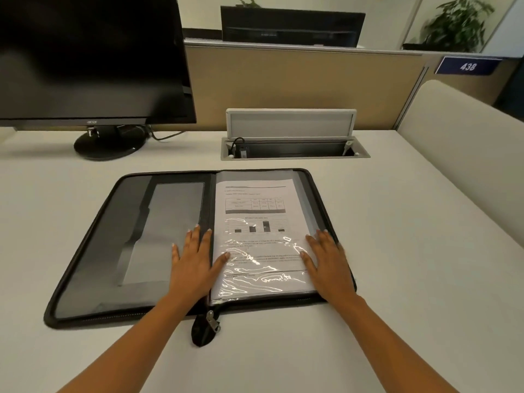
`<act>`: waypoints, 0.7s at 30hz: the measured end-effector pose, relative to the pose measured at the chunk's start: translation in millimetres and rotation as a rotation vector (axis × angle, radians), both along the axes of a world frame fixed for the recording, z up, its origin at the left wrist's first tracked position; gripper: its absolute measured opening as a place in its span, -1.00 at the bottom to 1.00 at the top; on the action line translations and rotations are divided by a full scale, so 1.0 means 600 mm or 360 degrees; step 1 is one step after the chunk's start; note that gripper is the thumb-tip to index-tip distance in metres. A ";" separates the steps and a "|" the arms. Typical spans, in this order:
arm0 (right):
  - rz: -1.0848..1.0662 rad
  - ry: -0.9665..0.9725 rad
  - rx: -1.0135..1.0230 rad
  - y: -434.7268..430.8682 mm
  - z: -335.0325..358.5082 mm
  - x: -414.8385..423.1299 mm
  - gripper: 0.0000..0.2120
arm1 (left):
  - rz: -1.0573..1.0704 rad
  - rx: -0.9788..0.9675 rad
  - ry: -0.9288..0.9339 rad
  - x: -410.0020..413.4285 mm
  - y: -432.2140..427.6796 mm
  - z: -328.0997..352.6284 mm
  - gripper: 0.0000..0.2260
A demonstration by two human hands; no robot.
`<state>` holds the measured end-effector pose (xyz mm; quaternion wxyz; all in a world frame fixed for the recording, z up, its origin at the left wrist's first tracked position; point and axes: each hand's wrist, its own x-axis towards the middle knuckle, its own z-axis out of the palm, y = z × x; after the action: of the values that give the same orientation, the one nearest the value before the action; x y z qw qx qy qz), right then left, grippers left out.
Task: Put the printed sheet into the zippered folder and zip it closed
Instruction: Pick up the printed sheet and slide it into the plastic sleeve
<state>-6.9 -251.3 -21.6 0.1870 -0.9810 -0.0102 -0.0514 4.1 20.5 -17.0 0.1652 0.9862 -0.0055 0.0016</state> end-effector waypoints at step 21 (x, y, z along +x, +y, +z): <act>-0.0478 0.0067 0.0349 -0.028 0.029 -0.085 -0.48 | 0.1246 -0.0180 0.0205 -0.091 0.235 0.023 -0.37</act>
<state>-57.8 -268.3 -4.2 0.2831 -0.9461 0.1458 -0.0589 -50.4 161.7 -3.3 0.2061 0.9013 0.3811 0.0030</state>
